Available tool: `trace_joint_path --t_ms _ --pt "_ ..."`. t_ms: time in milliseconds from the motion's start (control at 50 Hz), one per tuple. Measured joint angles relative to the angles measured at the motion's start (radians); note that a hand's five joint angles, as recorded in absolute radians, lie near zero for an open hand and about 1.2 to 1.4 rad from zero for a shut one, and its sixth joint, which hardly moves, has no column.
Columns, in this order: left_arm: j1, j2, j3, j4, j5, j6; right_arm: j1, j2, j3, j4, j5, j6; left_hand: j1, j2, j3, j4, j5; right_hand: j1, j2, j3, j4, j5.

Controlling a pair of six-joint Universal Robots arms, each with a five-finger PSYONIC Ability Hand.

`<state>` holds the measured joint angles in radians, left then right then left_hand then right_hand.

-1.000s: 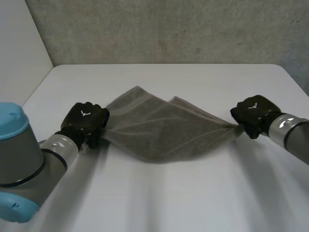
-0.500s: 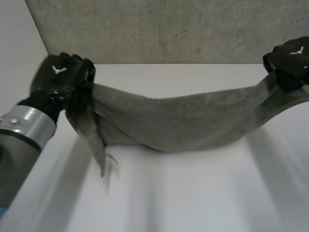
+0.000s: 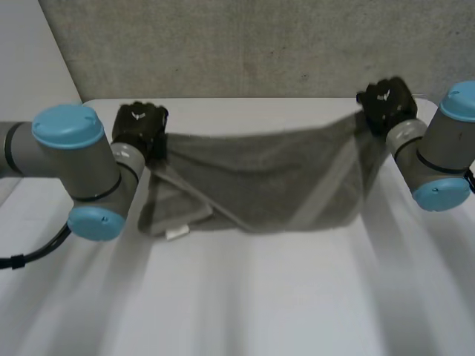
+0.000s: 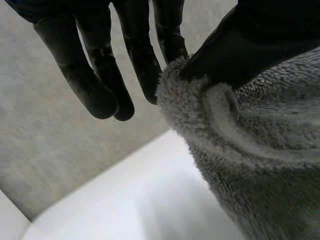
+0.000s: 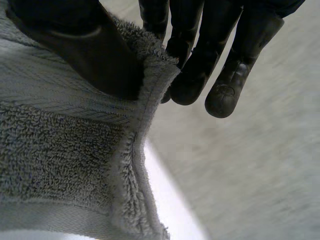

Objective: Fold the towel.

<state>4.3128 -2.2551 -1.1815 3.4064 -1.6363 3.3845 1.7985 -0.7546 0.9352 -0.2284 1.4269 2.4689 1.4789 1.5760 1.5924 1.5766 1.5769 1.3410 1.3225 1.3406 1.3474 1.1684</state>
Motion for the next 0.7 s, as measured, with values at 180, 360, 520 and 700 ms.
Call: trace_joint_path --t_ms 180,360,520,700 --pt "0.000 -0.026 0.046 0.006 -0.005 0.002 0.022 -0.004 0.000 -0.116 -0.001 0.010 0.000 0.000 0.000 0.000 0.000 0.000 0.000 0.000 0.000 0.000" --pt "-0.002 -0.071 0.045 0.028 -0.003 0.005 0.026 0.048 -0.004 -0.110 0.000 0.008 0.000 0.000 0.000 0.000 0.000 0.000 0.000 0.000 0.000 0.000" --pt "0.000 -0.103 0.061 0.053 -0.004 0.038 0.025 0.106 -0.050 -0.105 0.003 0.006 0.000 0.000 0.000 0.000 0.000 -0.094 -0.086 -0.094 -0.094 -0.093" --pt "0.000 -0.110 0.051 0.058 -0.008 0.052 0.037 0.165 -0.099 -0.034 0.071 -0.031 0.000 0.000 0.000 0.000 0.000 -1.093 -1.073 -1.087 -1.089 -1.107"
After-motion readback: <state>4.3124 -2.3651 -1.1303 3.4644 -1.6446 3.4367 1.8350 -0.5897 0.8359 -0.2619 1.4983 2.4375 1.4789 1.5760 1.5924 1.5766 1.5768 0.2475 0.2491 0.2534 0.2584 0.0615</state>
